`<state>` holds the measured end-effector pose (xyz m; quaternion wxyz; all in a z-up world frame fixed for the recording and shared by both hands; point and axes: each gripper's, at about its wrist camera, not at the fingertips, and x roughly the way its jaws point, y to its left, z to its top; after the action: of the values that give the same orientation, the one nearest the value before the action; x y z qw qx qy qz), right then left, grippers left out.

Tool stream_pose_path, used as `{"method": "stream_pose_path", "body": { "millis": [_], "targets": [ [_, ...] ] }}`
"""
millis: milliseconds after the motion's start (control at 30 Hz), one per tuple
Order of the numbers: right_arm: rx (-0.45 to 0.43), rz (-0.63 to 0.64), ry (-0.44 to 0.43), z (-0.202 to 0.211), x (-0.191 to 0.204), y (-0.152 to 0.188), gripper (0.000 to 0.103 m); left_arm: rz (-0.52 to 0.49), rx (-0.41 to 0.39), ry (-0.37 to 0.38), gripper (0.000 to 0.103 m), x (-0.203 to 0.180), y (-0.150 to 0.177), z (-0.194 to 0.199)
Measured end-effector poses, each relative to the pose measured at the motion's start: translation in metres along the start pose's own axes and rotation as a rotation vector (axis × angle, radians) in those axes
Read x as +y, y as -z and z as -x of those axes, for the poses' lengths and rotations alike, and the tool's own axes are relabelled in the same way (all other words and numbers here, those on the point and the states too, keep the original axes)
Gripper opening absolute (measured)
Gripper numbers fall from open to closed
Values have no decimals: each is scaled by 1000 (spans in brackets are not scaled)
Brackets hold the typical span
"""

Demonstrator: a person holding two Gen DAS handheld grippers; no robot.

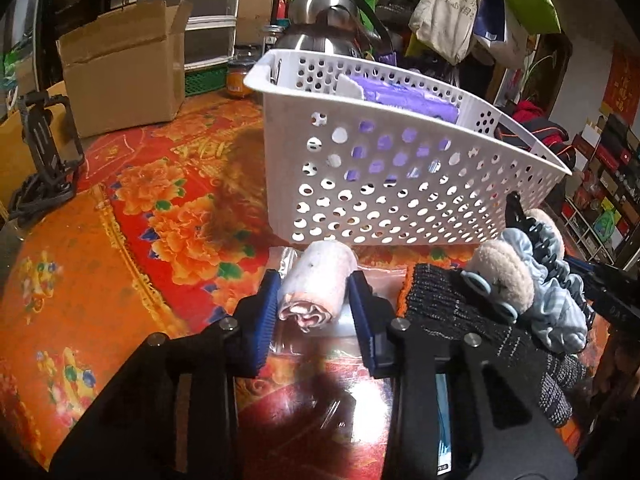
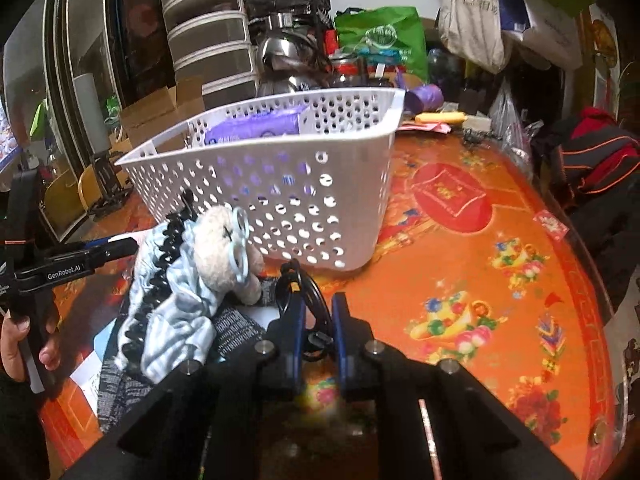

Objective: Organize soft objects
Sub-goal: 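Lower the pink towel into the basket with the left tool and open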

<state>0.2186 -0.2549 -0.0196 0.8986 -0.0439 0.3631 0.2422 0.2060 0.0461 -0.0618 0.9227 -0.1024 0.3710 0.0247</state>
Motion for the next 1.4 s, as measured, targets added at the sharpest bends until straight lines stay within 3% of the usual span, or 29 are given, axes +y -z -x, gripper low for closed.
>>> {"method": "stream_pose_path", "body": {
  "millis": [167, 567, 867, 1133, 1400],
  "targets": [
    [-11, -6, 0, 7, 0, -1, 11, -12, -12, -10, 31, -3, 2, 5],
    [-39, -26, -7, 18, 0, -3, 11, -11, -152, 3, 29, -8, 3, 42],
    [-95, -27, 2, 49, 5, -18, 11, -12, -182, 24, 29, -18, -7, 73],
    [-140, -26, -4, 72, 11, -73, 11, -27, -241, 53, 29, -33, -64, 117],
    [-93, -7, 73, 36, 15, -141, 11, -1, -178, 31, 29, -39, -146, 89]
  ]
}}
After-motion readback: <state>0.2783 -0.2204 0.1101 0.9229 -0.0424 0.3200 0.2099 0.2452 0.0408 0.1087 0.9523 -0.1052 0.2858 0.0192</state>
